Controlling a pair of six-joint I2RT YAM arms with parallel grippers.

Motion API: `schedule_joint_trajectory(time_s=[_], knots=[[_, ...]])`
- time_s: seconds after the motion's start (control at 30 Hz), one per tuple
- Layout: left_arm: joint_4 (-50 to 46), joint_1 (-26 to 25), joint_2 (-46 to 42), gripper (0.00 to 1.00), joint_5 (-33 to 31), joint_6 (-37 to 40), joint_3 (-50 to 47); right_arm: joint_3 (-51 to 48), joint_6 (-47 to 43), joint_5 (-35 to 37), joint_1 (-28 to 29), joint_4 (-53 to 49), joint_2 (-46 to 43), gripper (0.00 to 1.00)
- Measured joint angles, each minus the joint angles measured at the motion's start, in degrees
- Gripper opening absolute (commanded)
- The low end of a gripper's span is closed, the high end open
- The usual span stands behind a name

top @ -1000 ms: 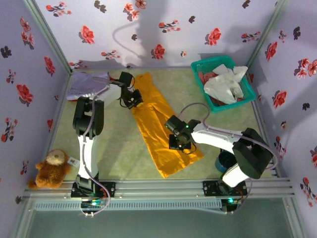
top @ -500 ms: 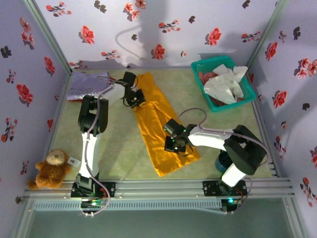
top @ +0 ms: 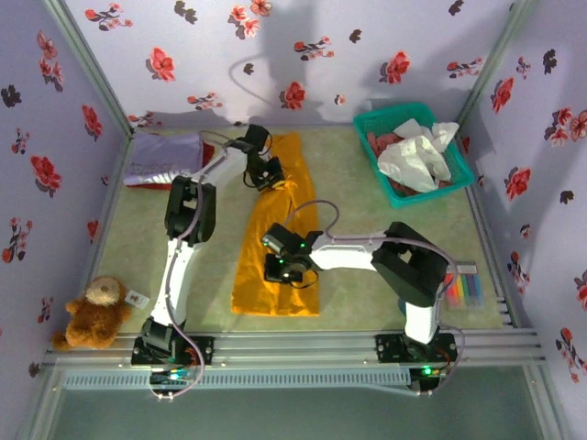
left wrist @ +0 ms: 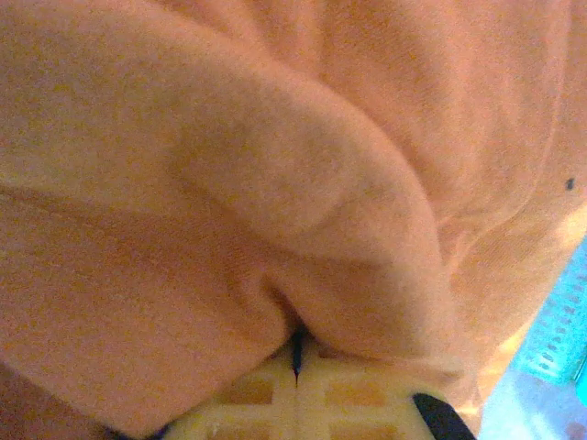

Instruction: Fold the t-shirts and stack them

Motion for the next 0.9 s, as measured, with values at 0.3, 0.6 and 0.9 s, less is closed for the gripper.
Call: schedule_joint_trajectory(time_s=[0.3,0.6,0.9], knots=[[-7.6,-2.0,3.1,0.0,1.5,5.1,6.9,0.2,0.0,0.0,0.4,-0.7,-0.2,0.09],[-15.5,0.8,3.7,0.0,-0.1,11.3,10.6,-4.2,1.5,-0.3,-0.7,-2.5,-3.8,0.1],[-18.4,2.8,3.8,0.0,-1.4,14.8,12.4,-5.4,0.8,-1.1,-3.3,-5.3,-5.5,0.09]])
